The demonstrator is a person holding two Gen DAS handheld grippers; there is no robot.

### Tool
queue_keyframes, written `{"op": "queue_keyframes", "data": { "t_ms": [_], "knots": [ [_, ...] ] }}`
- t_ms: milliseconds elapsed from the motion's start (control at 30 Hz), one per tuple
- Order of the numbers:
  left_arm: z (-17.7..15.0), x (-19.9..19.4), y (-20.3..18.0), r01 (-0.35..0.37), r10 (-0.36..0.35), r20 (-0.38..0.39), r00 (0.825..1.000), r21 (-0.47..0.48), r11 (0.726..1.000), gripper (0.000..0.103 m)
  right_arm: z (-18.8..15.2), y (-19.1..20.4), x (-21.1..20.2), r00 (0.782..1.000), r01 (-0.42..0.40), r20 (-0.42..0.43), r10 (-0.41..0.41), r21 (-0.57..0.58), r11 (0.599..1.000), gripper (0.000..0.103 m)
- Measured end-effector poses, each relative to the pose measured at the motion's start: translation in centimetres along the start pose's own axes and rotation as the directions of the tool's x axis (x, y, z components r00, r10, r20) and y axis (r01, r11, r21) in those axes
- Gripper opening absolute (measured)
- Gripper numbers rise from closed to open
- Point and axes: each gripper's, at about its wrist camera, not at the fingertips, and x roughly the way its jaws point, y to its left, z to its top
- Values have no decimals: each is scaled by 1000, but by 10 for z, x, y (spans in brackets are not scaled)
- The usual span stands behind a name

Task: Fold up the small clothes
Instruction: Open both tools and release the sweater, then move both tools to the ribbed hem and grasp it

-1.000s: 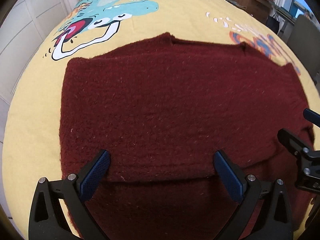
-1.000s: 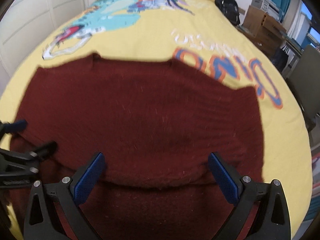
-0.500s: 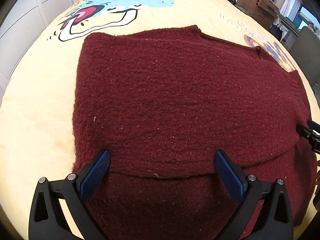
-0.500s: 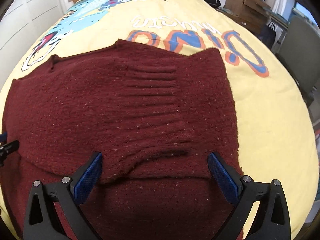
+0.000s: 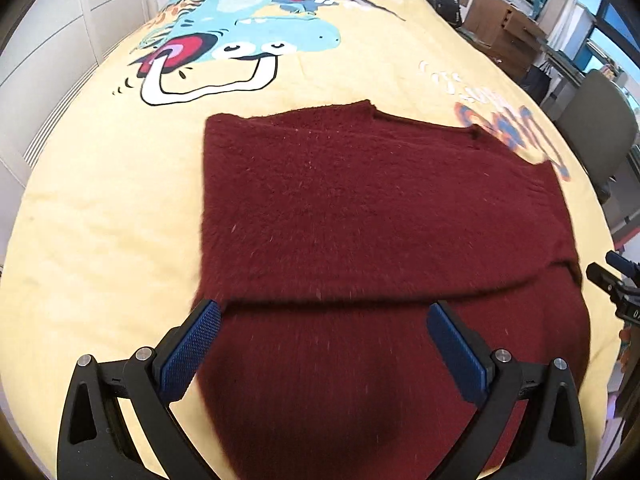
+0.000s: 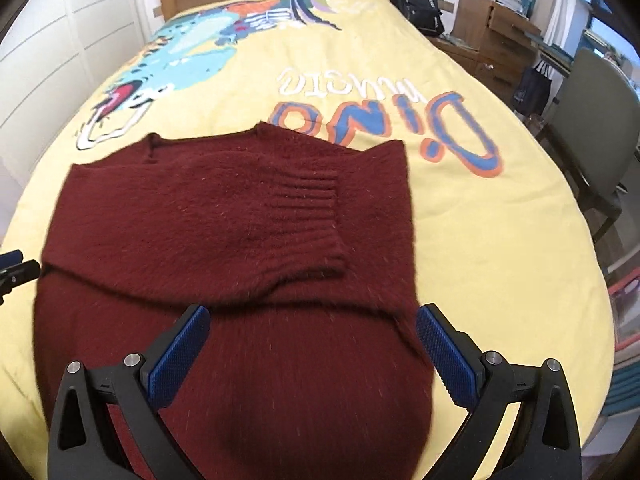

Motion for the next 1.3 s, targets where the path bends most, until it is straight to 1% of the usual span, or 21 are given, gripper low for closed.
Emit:
{"op": "queue_keyframes", "data": {
  "t_ms": [133,233,367,567,633,700,833,967,1033,1100,1133,1167,1200,1233,1267,1300],
  "knots": [
    [-25,-12,2,-4,3,-23,1000,-10,1000,102,-27,-10,-25,1000,-2,10,1,29,1000,102],
    [-51,-16,8,2,-4,-49,999,-43,999,102,-53,-14,-33,1000,4,-10,-4,48,999,102],
    [-84,-27,10,-28,23,-71,997,-63,998,102,-90,-19,-34,997,17,-74,-12,69,997,102],
    [-118,-27,21,-57,46,-109,993,-99,993,102,-131,-25,-28,989,19,-150,-4,99,995,102],
    [-125,-25,24,-70,57,-130,990,-105,992,102,-140,-26,-25,985,21,-173,-3,101,995,102],
    [-136,-22,26,-68,50,-148,988,-117,991,102,-148,-27,-23,982,27,-190,-7,102,994,102],
    [-152,-14,25,-52,28,-183,983,-126,991,102,-162,-28,-15,973,26,-230,1,116,993,102],
    [-166,-1,17,-24,-3,-216,976,-124,992,100,-173,-30,-6,962,11,-272,26,135,991,102],
    [-169,4,13,-5,-23,-226,974,-122,993,94,-176,-30,-3,957,-2,-288,43,142,990,102],
    [-172,8,9,12,-41,-238,970,-120,993,82,-179,-29,-1,955,-3,-295,45,140,990,102],
    [-173,10,6,18,-45,-244,969,-114,993,78,-180,-30,0,953,-4,-298,47,142,990,102],
    [-173,11,4,17,-44,-249,967,-107,994,71,-181,-30,0,952,-7,-301,51,146,989,102],
    [-174,11,2,17,-43,-252,967,-103,995,64,-182,-30,1,950,-7,-307,53,151,988,99],
    [-176,11,1,23,-47,-253,966,-99,995,59,-183,-30,2,946,0,-321,49,150,989,91],
    [-176,10,-1,41,-64,-254,965,-97,994,47,-183,-30,3,943,1,-329,47,146,989,84],
    [-177,10,-3,55,-79,-255,964,-99,994,32,-184,-30,3,940,-3,-337,51,143,990,66]
  ]
}}
